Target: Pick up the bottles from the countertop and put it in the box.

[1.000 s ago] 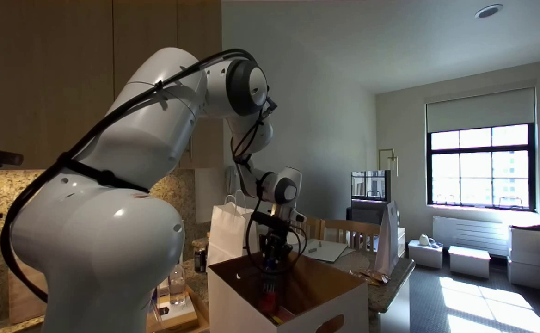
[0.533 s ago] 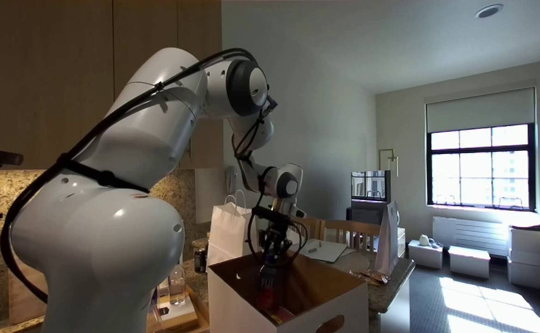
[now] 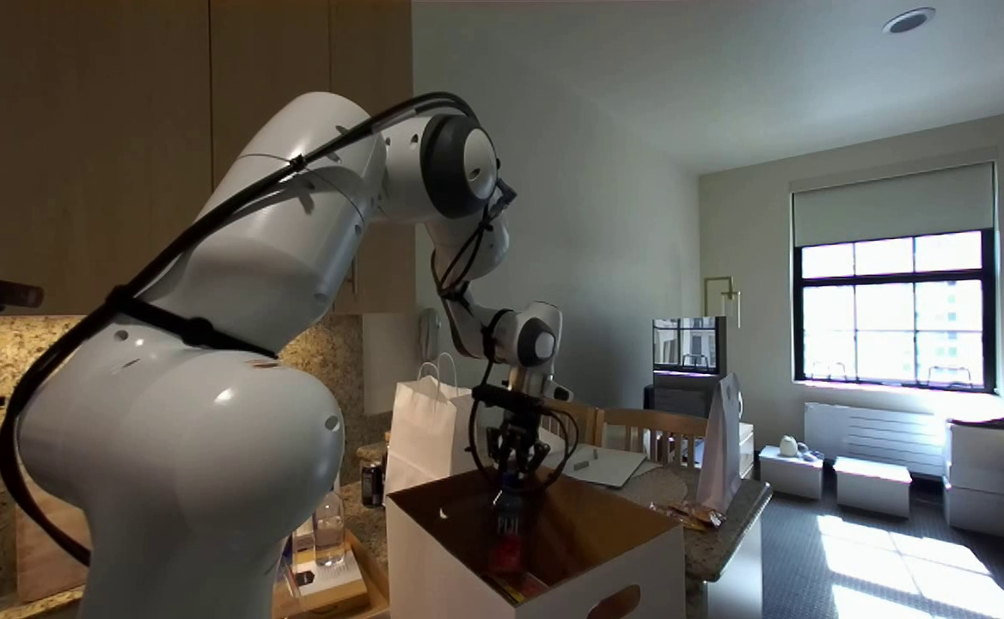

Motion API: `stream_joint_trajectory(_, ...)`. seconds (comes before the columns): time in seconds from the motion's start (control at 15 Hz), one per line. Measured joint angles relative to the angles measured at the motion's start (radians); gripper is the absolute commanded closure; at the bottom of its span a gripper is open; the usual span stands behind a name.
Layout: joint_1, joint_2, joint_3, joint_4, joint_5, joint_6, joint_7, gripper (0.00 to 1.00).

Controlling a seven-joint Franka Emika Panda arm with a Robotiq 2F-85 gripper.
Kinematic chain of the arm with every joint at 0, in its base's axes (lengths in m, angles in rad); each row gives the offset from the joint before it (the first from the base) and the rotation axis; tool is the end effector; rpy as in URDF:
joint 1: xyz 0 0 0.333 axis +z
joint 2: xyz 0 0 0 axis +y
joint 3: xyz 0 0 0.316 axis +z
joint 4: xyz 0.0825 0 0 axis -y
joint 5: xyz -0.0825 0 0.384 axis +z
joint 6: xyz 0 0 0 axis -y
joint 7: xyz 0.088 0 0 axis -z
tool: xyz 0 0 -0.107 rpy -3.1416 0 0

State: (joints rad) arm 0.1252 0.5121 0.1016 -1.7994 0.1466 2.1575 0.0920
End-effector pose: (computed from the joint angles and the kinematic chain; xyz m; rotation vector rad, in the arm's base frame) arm 0.6202 0.1448 0.2527 -2.9896 -0.0522 0.2660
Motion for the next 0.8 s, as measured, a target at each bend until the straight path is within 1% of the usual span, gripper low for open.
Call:
stream_joint_trajectory(0.13, 0.009, 0.001, -0.018, -0.003, -0.032, 0.012, 0.011, 0.85)
stream_joint_trajectory(0.27, 0.009, 0.001, -0.022, -0.01, -0.039, 0.037, 0.011, 0.84)
stream_joint_trajectory(0.33, 0.009, 0.001, -0.021, -0.016, -0.039, 0.062, 0.01, 0.82)
stream_joint_trajectory(0.4, 0.009, 0.001, -0.019, -0.023, -0.038, 0.094, 0.01, 0.83)
stream_joint_trajectory(0.47, 0.009, 0.001, -0.016, -0.031, -0.038, 0.125, 0.01, 0.86)
stream_joint_trajectory(0.6, 0.01, 0.002, -0.015, -0.048, -0.038, 0.179, 0.01, 0.86)
stream_joint_trajectory(0.8, 0.01, 0.002, -0.015, -0.069, -0.038, 0.227, 0.01, 0.86)
